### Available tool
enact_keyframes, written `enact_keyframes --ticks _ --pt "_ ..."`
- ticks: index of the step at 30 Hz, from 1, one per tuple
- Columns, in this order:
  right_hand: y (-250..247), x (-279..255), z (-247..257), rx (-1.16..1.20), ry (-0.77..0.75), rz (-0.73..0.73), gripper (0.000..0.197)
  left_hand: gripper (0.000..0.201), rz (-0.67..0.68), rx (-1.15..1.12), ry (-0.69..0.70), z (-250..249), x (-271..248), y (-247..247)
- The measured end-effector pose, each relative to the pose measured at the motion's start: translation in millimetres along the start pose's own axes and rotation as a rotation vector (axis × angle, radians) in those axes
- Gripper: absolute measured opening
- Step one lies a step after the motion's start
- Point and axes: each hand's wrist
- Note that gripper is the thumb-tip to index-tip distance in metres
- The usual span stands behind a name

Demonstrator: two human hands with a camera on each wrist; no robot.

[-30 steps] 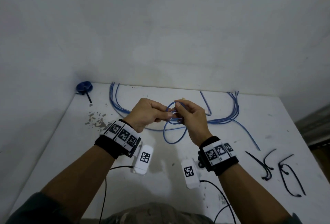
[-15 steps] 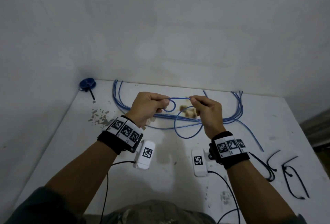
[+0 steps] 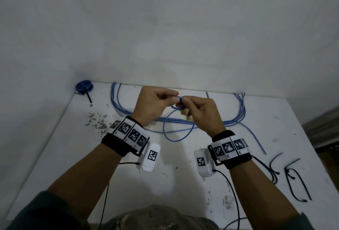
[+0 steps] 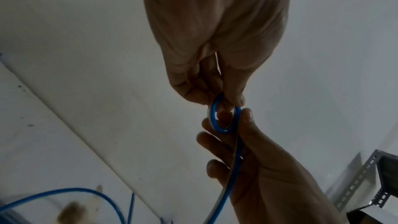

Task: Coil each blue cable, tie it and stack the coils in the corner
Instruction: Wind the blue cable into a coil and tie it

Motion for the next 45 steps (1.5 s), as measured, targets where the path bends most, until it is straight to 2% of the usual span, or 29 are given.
enact_keyframes --ticks 4,7,8,11,13,15,17,19,21,23,25,27,30,33,34,36,38,40,42,45 --pt "6.5 1.9 3.2 0.078 -0.032 -0.040 0.018 0.018 -0.116 -0.165 0.001 5.2 -1.9 10.1" --pt "6.7 4.7 5.0 0.052 -0.018 -0.036 0.017 0.017 -0.068 -0.162 -0.019 10.7 -0.4 4.5" --pt "3.2 5.5 5.3 0.000 -0.004 -0.001 0.017 0.016 -0.007 -0.051 -0.006 11.7 0.9 -0.3" --pt "-8.6 11.4 3.0 -0.253 0.011 0.173 0.017 0.012 0.246 0.487 0.100 5.3 6.4 -16.2" --pt "-7.3 16.2 5.2 -0.285 -0.038 0.146 0.016 0.010 0.316 0.660 0.185 -4.5 13.5 -21.8" --pt "5.7 18.9 12.0 -0.065 -0.051 -0.077 0.014 0.008 0.195 0.551 0.213 -10.9 20.9 -20.5" --pt "23.2 21.6 22.6 0.240 -0.026 -0.314 0.011 0.009 -0.008 0.247 0.168 -12.3 23.9 -11.5" --pt "37.7 22.9 29.9 0.463 0.036 -0.401 0.013 0.011 -0.120 -0.053 0.067 -12.0 21.1 -1.9" --pt "38.9 24.6 28.9 0.489 0.102 -0.384 0.016 0.012 -0.130 -0.172 -0.026 -7.5 16.8 1.4" --pt "25.6 27.6 25.6 0.319 0.115 -0.277 0.014 0.011 -0.046 -0.040 -0.051 -2.1 15.4 -7.5" --pt "8.5 32.7 25.2 0.133 0.070 -0.110 0.010 0.015 0.111 0.188 -0.030 -2.5 16.3 -20.8" --pt "-1.3 36.0 29.7 0.074 0.018 -0.043 0.011 0.016 0.195 0.290 0.013 -7.7 19.1 -27.5" --pt "13.0 36.4 37.4 0.305 0.049 -0.207 0.013 0.015 0.076 0.031 0.046 -18.8 20.1 -21.2" --pt "36.1 31.8 39.2 0.535 0.116 -0.342 0.025 0.015 -0.016 -0.202 -0.012 -18.1 17.9 -9.1" --pt "38.1 30.4 37.7 0.505 0.121 -0.352 0.025 0.015 -0.004 -0.194 -0.031 -15.6 17.6 -8.4" --pt "29.5 31.3 31.2 0.295 0.096 -0.314 0.022 0.014 0.064 -0.052 -0.054 -12.4 17.9 -14.8" --pt "12.8 36.0 26.8 0.044 0.030 -0.179 0.017 0.014 0.134 0.102 -0.064 -12.5 18.7 -24.6" --pt "-0.3 40.9 29.0 -0.097 -0.045 -0.046 0.015 0.012 0.163 0.147 -0.064 -15.6 19.4 -31.3" --pt "-1.2 41.2 36.9 -0.063 -0.067 -0.064 0.015 0.008 0.129 0.089 -0.031 -19.6 20.9 -32.7" --pt "22.5 34.3 46.4 0.213 -0.026 -0.261 0.022 0.006 0.039 -0.080 0.044 -24.1 20.6 -21.3"
Point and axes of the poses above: each hand's wrist, its own x-axis towards the middle knuckle, its own y-axis out of the palm, z = x × y, and after that the axes turned 3 degrees about z, right-handed
